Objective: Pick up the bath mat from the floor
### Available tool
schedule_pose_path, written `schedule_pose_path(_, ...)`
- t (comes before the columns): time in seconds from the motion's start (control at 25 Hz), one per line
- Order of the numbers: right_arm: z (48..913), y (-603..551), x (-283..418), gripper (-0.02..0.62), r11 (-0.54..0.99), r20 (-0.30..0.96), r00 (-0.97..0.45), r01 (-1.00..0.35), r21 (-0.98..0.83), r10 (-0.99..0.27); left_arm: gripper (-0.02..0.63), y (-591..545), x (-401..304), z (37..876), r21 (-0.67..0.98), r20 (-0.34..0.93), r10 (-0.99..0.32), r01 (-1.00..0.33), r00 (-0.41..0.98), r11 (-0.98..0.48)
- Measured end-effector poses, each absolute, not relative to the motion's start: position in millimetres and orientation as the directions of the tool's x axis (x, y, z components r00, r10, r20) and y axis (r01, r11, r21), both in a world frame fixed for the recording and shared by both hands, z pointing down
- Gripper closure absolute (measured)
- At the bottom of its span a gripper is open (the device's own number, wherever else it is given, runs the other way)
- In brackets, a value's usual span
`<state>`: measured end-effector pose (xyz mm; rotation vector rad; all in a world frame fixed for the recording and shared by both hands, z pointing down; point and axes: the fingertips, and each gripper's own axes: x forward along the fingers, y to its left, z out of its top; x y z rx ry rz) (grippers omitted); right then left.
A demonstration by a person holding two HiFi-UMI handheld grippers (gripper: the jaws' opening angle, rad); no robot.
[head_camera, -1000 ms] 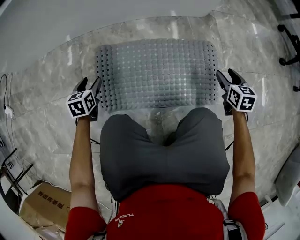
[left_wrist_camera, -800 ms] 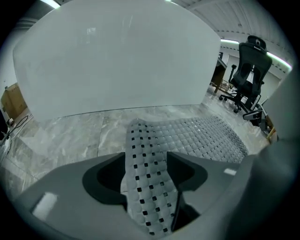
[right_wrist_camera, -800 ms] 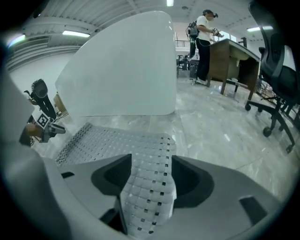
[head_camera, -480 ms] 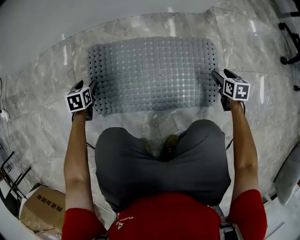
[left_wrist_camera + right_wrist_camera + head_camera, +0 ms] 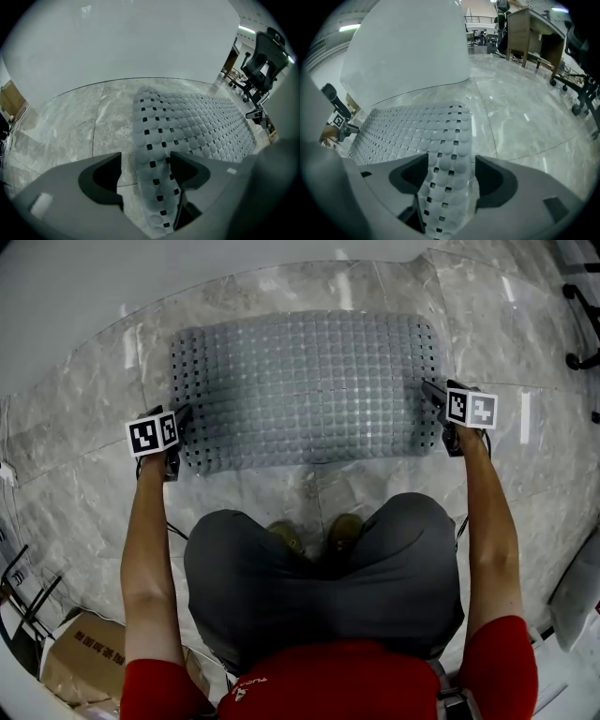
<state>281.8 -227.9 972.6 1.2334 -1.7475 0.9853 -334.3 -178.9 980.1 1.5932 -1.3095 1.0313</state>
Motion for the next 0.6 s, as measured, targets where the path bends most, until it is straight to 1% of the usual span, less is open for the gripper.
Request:
schedule_pose_path(0.32,991,-228,284,0.314,0.217,0.913,-0.235,-0.962,-0.168,-0.334,0.291,-176,-336,994,0.136,0.948,-0.279,-0.987,0.156,-0.088)
schedule_pose_path(0.52,991,-228,284,0.314,0.205,0.910,-0.238,-0.963,-0.176,-0.340,0.290,-177,-334,994,0.180,0.940,-0.276,-0.979,0.199,-0.094)
schedule_pose_path(0.6,991,-228,281,0.314,0.213,0.908,-0.247,-0.960,-0.182,-0.338,0.291,-176,-332,993,0.173,0.939,-0.282,-0.980,0.195,-0.101)
